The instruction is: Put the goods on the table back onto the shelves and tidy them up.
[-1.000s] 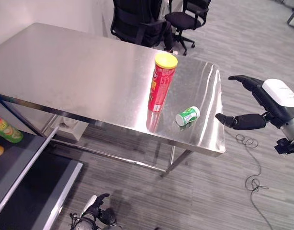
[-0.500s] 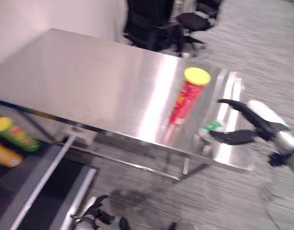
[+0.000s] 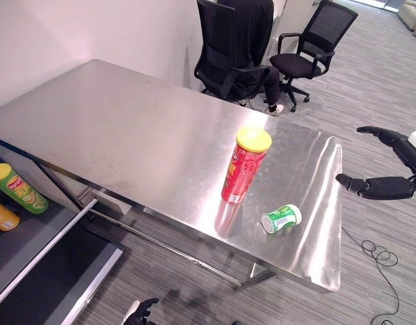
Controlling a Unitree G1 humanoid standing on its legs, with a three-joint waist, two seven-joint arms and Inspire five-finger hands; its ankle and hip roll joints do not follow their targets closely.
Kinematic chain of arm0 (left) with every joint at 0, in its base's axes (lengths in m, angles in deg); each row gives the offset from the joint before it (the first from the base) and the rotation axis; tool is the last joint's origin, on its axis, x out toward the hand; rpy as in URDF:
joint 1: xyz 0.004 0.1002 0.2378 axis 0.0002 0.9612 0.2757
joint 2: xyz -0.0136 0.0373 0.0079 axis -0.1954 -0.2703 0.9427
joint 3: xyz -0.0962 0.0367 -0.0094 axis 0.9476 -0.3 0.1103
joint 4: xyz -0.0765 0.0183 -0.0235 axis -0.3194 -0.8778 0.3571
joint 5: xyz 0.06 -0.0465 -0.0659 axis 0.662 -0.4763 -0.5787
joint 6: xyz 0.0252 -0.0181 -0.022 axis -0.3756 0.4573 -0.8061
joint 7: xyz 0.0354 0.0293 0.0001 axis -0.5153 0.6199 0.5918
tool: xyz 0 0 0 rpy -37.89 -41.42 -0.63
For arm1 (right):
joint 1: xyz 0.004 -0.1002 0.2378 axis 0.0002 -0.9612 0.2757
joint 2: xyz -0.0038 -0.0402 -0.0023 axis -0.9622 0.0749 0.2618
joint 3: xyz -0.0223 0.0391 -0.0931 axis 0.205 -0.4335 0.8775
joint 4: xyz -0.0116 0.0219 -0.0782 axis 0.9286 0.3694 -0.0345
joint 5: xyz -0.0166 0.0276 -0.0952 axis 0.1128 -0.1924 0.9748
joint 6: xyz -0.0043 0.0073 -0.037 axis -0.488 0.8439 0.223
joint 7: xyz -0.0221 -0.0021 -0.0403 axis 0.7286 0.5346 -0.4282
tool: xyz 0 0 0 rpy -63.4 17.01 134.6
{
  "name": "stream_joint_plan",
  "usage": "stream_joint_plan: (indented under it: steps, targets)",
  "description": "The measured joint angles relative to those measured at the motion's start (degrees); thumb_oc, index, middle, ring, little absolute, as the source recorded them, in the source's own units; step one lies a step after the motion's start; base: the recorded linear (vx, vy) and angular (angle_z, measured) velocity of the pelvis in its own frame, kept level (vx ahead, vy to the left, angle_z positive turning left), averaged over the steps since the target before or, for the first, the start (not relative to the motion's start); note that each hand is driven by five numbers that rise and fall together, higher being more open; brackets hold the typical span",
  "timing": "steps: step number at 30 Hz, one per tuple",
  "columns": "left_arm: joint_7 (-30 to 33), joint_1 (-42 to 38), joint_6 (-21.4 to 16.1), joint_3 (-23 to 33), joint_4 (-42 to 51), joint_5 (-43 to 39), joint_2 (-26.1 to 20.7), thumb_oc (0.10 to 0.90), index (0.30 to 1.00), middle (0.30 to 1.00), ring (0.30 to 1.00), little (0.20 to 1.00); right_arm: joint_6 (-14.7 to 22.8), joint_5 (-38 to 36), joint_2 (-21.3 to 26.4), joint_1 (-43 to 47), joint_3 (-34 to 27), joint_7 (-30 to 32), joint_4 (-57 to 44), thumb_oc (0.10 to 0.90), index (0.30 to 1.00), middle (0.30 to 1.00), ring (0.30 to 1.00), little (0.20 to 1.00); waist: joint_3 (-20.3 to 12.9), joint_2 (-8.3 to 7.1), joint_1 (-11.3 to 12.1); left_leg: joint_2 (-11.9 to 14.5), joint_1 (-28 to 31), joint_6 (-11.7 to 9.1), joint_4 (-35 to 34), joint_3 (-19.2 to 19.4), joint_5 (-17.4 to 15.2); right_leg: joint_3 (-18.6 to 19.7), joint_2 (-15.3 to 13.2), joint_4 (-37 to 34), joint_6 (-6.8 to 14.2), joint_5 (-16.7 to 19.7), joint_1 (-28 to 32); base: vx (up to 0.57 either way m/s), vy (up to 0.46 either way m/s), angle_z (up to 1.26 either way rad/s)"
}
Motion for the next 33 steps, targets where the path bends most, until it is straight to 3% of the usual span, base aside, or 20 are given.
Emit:
stream_joint_plan:
  steps: [8,15,20,23,33]
  targets:
    - [0.05,0.97,0.00,3.18,-0.54,-0.92,0.48,0.800,0.900,0.900,0.900,0.900,2.47,0.25,0.03,0.03,5.91,-3.65,-4.02,0.800,0.900,0.900,0.900,0.900,-0.29,-0.48,0.80,1.21,-0.01,-0.63,-0.02,-0.50,0.05,-0.13,1.06,-0.01,0.13,-0.39,0.87,0.00,-0.091,0.04]
    - [0.62,0.92,0.00,3.69,-0.57,-1.71,0.47,0.800,0.900,0.900,0.900,0.900,3.23,1.17,0.25,-0.07,7.56,-3.73,-4.21,0.800,0.900,0.900,0.900,0.900,-0.38,-0.42,1.48,3.00,-1.23,-1.99,0.02,-3.37,0.94,-3.28,2.92,-0.01,-1.29,-1.15,1.86,0.01,-0.075,0.21]
    - [1.28,0.49,0.00,3.74,-0.56,-1.83,0.52,0.800,0.900,0.900,0.900,0.900,4.34,1.14,5.87,-0.19,11.72,-5.07,-4.53,0.800,0.900,0.900,0.900,0.900,-0.22,0.04,2.52,4.09,-1.89,-3.18,0.49,-4.56,1.69,-6.09,4.09,0.00,-1.80,-2.37,3.10,0.02,-0.118,0.29]
    - [1.29,0.40,-0.01,4.47,-0.52,-1.90,0.54,0.800,0.900,0.900,0.900,0.900,4.61,1.14,6.41,-1.93,11.85,-6.16,-6.24,0.800,0.900,0.900,0.900,0.900,0.09,0.12,2.74,4.82,-1.96,-3.87,0.51,-5.50,2.12,-7.71,4.85,0.00,-2.50,-2.99,4.13,0.01,-0.072,0.25]
    - [1.66,0.56,0.02,6.98,-1.05,-4.11,0.48,0.800,0.900,0.900,0.900,0.900,6.33,2.34,8.45,-6.09,11.60,-7.52,-10.32,0.800,0.900,0.900,0.900,0.900,1.62,-0.49,2.20,6.48,-1.49,-4.84,0.78,-5.66,2.71,-7.90,6.24,0.00,-3.29,-3.71,5.07,-0.01,-0.063,0.03]
